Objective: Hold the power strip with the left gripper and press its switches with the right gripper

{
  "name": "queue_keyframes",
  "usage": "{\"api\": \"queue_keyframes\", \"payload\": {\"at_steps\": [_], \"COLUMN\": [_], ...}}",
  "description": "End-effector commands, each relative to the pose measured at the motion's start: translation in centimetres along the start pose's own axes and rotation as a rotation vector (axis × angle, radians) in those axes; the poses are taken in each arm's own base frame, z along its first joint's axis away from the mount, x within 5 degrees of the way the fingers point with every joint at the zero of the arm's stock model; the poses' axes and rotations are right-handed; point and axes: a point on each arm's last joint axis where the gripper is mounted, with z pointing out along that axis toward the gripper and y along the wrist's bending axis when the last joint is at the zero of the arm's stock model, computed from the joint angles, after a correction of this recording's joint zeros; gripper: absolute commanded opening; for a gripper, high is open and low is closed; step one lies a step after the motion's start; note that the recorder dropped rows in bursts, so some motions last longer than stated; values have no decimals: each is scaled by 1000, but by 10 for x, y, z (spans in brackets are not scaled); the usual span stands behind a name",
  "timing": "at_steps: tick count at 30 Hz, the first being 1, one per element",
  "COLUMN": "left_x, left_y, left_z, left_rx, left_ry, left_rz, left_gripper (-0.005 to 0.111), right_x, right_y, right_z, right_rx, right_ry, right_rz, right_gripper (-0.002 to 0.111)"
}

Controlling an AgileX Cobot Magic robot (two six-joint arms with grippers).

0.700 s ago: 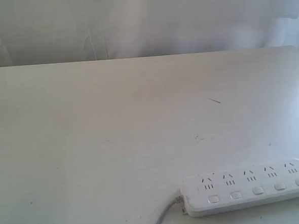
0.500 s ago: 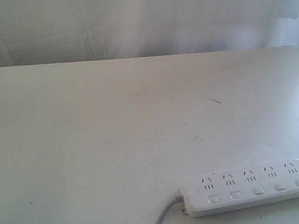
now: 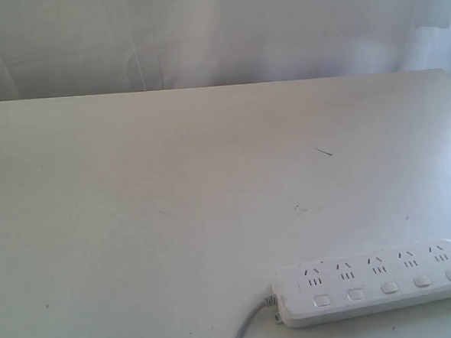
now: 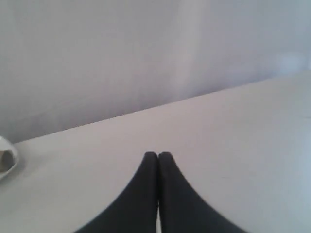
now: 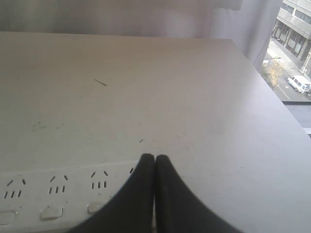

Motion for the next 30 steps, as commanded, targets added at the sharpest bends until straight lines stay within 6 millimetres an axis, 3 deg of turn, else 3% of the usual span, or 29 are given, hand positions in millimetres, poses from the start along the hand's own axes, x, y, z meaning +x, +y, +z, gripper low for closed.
{"api": "queue_keyframes", "payload": {"at_steps": [1,3,11,19,30], "left_x": [-21,-28,-54,-65,-76], "left_y": [-26,-32,-38,-51,-47], "left_z": [-27,-38,-64,-72,-72], "left_rx": [265,319,335,496,462], "left_ry": [22,17,-58,-151,-272], "left_rz": [205,250,130,5,-50], "left_gripper": [0,0,0,0,0], "right_x": [-1,-1,-1,-1,-1], "right_y": [0,0,0,0,0], "right_z": [0,0,0,0,0], "right_rx": [-2,-2,-2,-2,-2], "right_ry": [-13,-13,-13,-13,-13], "right_rz": [0,0,0,0,0], "right_gripper": [0,0,0,0,0]}}
